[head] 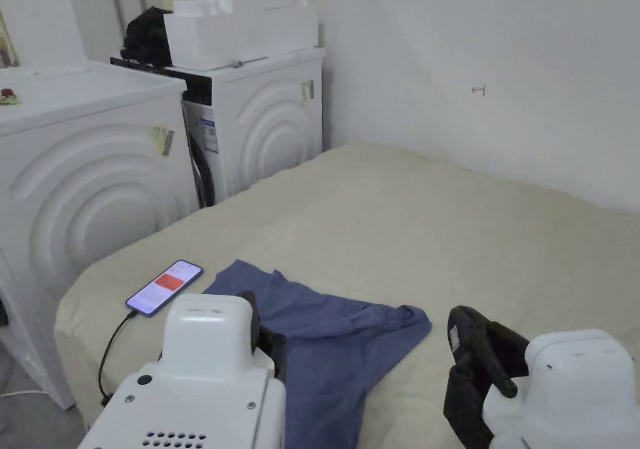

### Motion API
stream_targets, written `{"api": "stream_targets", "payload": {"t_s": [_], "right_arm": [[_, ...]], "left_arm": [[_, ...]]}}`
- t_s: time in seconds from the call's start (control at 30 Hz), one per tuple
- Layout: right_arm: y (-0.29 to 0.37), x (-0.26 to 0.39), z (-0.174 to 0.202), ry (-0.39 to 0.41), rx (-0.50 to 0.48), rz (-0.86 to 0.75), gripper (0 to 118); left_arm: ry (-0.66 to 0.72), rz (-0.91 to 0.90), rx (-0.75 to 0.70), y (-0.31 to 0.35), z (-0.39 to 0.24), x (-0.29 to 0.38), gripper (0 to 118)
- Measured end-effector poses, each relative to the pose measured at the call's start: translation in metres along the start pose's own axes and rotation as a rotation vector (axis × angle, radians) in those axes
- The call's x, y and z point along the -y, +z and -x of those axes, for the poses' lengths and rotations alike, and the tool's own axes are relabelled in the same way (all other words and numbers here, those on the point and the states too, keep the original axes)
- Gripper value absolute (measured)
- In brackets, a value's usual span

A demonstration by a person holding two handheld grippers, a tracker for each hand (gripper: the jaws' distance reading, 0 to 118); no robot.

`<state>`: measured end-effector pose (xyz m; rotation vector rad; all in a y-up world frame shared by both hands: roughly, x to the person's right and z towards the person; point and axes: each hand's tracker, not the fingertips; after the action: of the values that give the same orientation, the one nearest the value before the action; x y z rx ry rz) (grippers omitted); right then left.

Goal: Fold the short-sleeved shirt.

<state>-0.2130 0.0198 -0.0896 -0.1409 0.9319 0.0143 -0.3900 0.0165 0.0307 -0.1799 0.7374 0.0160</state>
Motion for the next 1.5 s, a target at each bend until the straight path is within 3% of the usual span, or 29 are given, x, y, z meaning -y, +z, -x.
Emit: {"api": "stream_targets", "payload": {"t_s": [0.53,0.7,0.77,0.83,0.97,1.1,1.2,1.33,1.43,1.5], "right_arm": [[-0.122,0.071,-0.014,0.008,-0.002,0.252,3],[-0.146,0.09,-0.024,-0.076,-0.035,0.309,3],[-0.152,0.095,-0.023,-0.027,-0.015,0.327,3],[-0.156,0.1,-0.024,0.016,0.004,0.342,3],[-0.154,0.103,-0.032,-0.041,-0.006,0.358,3],[-0.152,0.106,-0.037,-0.03,0.01,0.377,3],[-0.15,0.107,-0.04,-0.047,0.014,0.39,3],[-0.146,0.108,-0.041,-0.04,0.013,0.402,3],[-0.145,0.108,-0.041,-0.033,0.012,0.41,3],[-0.144,0.107,-0.042,-0.036,0.009,0.416,3]], "left_arm": [[0.018,0.342,0.064,-0.142,-0.003,0.098,0],[-0.014,0.437,0.086,-0.183,-0.016,0.13,0],[-0.028,0.487,0.13,-0.202,-0.022,0.142,2],[0.022,0.516,0.188,-0.217,-0.026,0.153,36],[0.173,0.648,0.299,-0.237,-0.025,0.164,69],[0.128,0.685,0.325,-0.243,-0.035,0.172,107],[0.138,0.79,0.35,-0.253,-0.044,0.185,107],[-0.09,0.775,0.323,-0.251,-0.07,0.197,118],[-0.187,0.768,0.267,-0.252,-0.09,0.21,118],[-0.14,0.774,0.272,-0.249,-0.087,0.203,118]]}}
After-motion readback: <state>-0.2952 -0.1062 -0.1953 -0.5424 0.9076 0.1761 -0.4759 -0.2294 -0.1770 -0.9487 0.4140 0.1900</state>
